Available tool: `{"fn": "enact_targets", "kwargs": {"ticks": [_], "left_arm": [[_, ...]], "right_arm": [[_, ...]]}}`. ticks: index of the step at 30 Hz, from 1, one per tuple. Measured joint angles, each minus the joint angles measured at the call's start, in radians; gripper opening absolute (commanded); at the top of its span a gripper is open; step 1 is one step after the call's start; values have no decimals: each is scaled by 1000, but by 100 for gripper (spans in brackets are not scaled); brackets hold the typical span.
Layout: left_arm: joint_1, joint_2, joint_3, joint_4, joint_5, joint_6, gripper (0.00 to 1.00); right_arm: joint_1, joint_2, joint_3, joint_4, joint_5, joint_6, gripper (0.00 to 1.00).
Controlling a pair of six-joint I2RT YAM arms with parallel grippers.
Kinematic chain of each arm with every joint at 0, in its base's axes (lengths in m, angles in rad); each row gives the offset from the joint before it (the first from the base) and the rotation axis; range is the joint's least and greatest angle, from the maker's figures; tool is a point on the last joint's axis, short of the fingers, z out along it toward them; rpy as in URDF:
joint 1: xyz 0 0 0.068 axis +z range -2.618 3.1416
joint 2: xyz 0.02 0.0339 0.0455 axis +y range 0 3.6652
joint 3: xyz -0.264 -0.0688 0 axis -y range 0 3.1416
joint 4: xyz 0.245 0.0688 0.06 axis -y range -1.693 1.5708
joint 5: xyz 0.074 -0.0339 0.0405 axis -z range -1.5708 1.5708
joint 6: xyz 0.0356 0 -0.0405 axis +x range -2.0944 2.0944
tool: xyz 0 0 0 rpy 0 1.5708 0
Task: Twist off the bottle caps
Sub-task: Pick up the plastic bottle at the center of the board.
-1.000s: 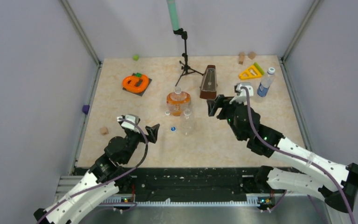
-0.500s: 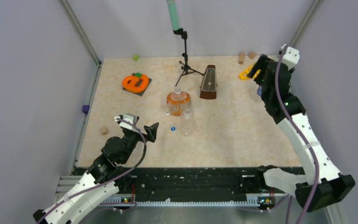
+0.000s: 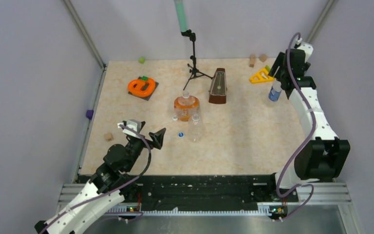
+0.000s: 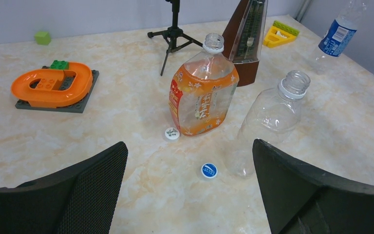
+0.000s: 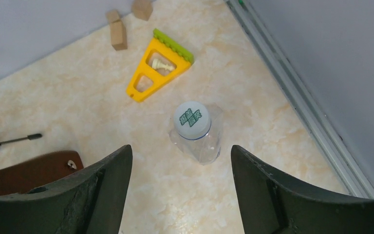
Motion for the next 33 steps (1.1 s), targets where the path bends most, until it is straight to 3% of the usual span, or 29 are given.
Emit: {"fn": "enact_targets", "kwargs": {"ticks": [12,33], "left_arm": [[0,-11,0,2,26,-2,99],[0,-24,0,3,30,-6,99]], "right_arm": [[-2,78,33,13,3,-88,72],[-33,203,52,84,21,-137,60]]}}
